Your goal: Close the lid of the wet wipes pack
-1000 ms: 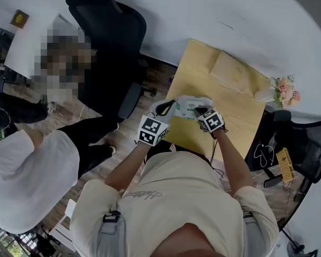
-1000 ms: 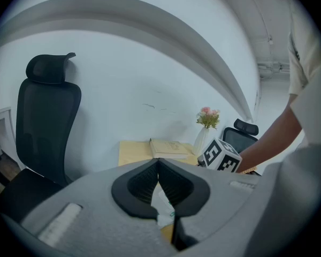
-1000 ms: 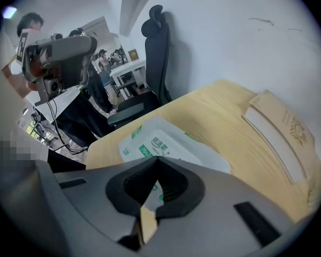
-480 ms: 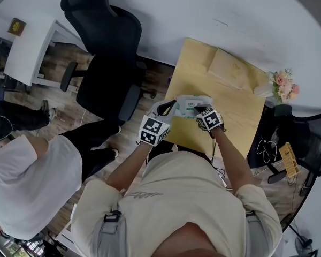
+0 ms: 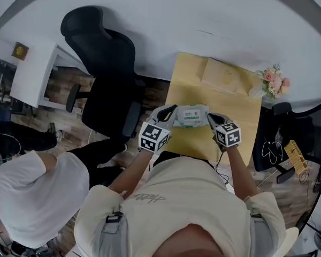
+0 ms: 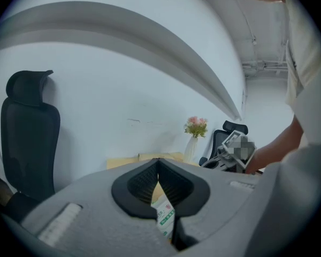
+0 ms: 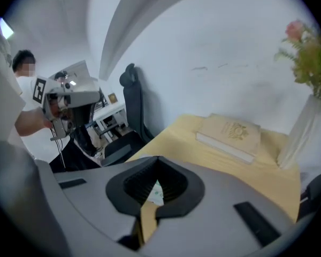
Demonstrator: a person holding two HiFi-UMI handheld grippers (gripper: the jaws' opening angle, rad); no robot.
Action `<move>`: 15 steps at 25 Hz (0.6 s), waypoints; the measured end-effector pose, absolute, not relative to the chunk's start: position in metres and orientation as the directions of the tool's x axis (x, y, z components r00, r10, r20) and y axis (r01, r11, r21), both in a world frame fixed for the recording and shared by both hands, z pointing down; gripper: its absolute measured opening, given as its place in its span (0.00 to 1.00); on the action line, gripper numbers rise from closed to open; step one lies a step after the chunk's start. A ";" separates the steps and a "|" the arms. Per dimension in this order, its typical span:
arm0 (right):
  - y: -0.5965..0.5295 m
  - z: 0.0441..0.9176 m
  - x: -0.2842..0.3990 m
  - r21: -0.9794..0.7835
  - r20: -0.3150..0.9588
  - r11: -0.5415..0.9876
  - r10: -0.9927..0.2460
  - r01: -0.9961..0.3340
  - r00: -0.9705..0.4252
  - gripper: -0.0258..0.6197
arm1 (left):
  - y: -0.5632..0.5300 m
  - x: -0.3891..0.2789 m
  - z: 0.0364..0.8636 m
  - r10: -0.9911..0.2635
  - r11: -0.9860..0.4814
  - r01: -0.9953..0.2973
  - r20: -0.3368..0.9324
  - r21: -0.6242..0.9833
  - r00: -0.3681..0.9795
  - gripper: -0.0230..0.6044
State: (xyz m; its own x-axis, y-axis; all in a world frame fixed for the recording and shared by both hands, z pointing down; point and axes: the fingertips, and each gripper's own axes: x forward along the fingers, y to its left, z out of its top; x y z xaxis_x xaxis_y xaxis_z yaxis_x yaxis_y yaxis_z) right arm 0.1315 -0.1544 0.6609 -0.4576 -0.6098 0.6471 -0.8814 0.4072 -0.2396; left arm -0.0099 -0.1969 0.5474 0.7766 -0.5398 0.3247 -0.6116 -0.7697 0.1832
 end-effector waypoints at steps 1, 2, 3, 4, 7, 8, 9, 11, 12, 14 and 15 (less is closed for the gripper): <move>-0.155 0.644 0.140 -0.241 0.616 0.390 -0.646 -0.889 -0.451 0.04 | -0.199 -0.007 0.538 -0.538 -0.777 -0.605 0.313 0.176 0.782 0.06; -0.155 0.627 0.148 -0.242 0.583 0.374 -0.681 -0.895 -0.443 0.04 | -0.200 -0.004 0.529 -0.537 -0.783 -0.598 0.302 0.168 0.788 0.06; -0.155 0.610 0.156 -0.241 0.550 0.361 -0.714 -0.901 -0.433 0.04 | -0.202 -0.001 0.520 -0.536 -0.790 -0.592 0.291 0.160 0.793 0.06; -0.155 0.593 0.164 -0.238 0.516 0.350 -0.745 -0.906 -0.423 0.04 | -0.203 0.002 0.511 -0.535 -0.796 -0.586 0.279 0.151 0.798 0.06; -0.154 0.543 0.183 -0.209 0.416 0.332 -0.821 -0.920 -0.391 0.04 | -0.208 0.011 0.484 -0.532 -0.814 -0.569 0.240 0.121 0.812 0.06; -0.154 0.527 0.187 -0.194 0.387 0.329 -0.840 -0.924 -0.380 0.04 | -0.210 0.014 0.475 -0.530 -0.820 -0.562 0.226 0.111 0.817 0.06; -0.153 0.512 0.192 -0.177 0.360 0.326 -0.857 -0.929 -0.369 0.04 | -0.211 0.017 0.465 -0.527 -0.826 -0.555 0.212 0.101 0.823 0.06; -0.153 0.482 0.200 -0.138 0.309 0.321 -0.885 -0.937 -0.349 0.04 | -0.214 0.024 0.446 -0.523 -0.836 -0.543 0.179 0.081 0.833 0.06; -0.153 0.467 0.204 -0.119 0.282 0.320 -0.897 -0.940 -0.341 0.04 | -0.216 0.027 0.436 -0.522 -0.840 -0.537 0.160 0.074 0.838 0.06; -0.153 0.440 0.209 -0.087 0.227 0.317 -0.917 -0.944 -0.328 0.04 | -0.218 0.033 0.417 -0.517 -0.848 -0.526 0.121 0.068 0.848 0.06; -0.152 0.427 0.210 -0.072 0.203 0.315 -0.924 -0.946 -0.323 0.04 | -0.218 0.035 0.408 -0.514 -0.851 -0.521 0.102 0.064 0.852 0.06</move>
State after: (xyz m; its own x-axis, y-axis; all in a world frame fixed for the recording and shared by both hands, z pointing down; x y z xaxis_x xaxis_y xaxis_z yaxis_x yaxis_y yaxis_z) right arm 0.2103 -0.1523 0.4270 -0.3228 -0.9245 0.2029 -0.9465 0.3145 -0.0725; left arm 0.0350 -0.2181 0.4080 0.8519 -0.5136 0.1024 -0.5209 -0.8512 0.0640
